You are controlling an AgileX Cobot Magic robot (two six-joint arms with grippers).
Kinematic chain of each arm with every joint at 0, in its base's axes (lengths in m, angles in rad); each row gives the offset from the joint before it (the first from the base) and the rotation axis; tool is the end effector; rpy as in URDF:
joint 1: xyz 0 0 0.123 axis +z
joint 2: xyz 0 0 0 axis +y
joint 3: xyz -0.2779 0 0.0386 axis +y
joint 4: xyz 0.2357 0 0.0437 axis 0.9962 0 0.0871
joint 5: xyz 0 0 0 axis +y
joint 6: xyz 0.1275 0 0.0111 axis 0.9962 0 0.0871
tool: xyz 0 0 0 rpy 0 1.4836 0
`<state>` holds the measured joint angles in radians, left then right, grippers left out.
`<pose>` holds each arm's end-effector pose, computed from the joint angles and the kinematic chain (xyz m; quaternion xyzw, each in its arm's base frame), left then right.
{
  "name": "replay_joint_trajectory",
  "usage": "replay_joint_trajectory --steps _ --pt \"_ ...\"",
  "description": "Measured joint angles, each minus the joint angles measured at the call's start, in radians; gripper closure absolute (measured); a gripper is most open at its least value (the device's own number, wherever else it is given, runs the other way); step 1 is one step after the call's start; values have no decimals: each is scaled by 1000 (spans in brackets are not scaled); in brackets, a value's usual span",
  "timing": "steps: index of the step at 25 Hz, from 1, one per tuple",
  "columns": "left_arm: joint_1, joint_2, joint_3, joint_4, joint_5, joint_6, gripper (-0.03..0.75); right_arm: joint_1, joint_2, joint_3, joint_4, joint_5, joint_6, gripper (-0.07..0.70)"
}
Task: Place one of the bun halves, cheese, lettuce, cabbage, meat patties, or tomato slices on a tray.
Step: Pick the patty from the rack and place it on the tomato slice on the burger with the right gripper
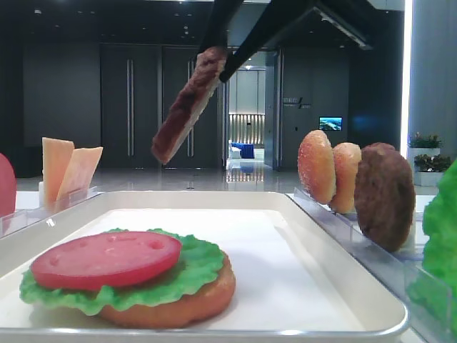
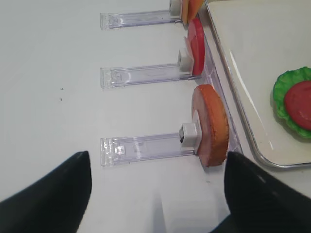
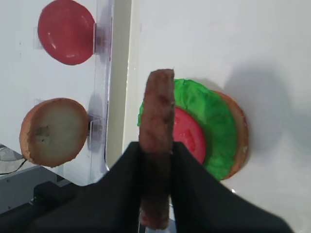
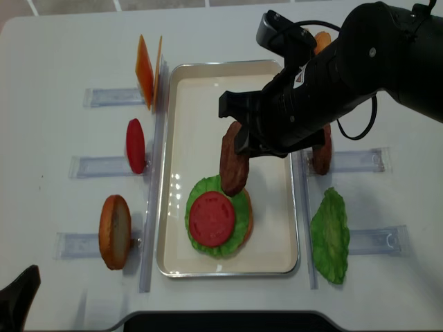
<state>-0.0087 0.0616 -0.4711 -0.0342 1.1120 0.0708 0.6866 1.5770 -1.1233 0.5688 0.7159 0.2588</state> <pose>0.0282 -0.0042 0.2387 0.0356 0.8872 -0.0028 0.4600 0.2312 0.2481 0.2359 -0.0405 0.9443 0.3103 0.1020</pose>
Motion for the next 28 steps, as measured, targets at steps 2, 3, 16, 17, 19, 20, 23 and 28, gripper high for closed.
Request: replay_joint_trajectory --steps 2,3,16,17,19,20,23,28 --pt "0 0 0 0 0 0 57 17 4 0 2 0 0 504" --pt "0 0 0 0 0 0 57 26 10 0 4 -2 0 504" --pt "0 0 0 0 0 0 57 63 85 28 387 -102 -337 504" --pt "0 0 0 0 0 0 57 65 85 39 408 -112 -360 504" --pt "0 0 0 0 0 0 57 68 85 54 441 -119 -402 504" --pt "0 0 0 0 0 0 57 69 86 64 450 -123 -416 504" --pt "0 0 0 0 0 0 57 70 86 97 475 -135 -449 504" --pt "0 0 0 0 0 0 57 70 89 139 532 -150 -517 504"
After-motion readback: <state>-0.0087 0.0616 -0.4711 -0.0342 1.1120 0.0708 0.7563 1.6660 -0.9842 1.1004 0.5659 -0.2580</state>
